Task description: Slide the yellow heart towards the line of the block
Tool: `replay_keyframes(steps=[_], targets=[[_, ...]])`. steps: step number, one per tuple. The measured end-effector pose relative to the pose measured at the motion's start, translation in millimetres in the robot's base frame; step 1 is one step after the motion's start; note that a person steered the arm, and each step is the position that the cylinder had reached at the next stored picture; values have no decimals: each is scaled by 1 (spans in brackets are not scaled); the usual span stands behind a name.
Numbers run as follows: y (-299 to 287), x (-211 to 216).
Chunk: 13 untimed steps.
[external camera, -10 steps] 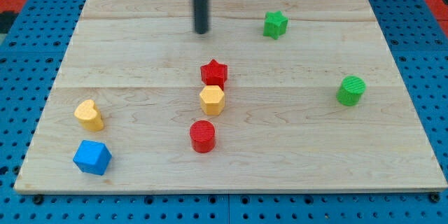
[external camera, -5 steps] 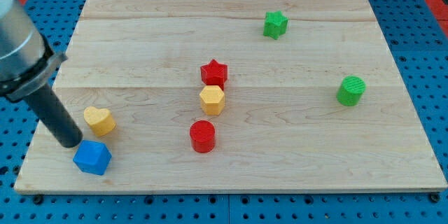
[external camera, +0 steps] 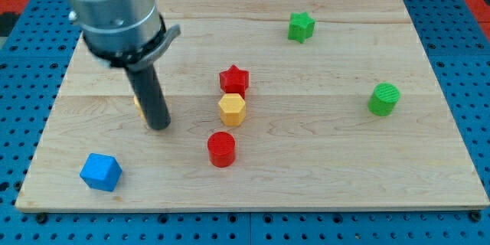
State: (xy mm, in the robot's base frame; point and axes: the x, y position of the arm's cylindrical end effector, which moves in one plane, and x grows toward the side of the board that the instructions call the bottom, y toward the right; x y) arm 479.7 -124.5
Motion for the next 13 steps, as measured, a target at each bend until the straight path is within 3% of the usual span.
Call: replay_keyframes(steps=[1, 2, 3, 4, 5, 7, 8, 9, 10, 11, 13], targets=[[-8, -58], [-22, -20], [-53, -16], [-70, -55], [-32, -87], [-70, -128], [-13, -138], [36, -125], [0, -109], [14, -83], [63, -99]])
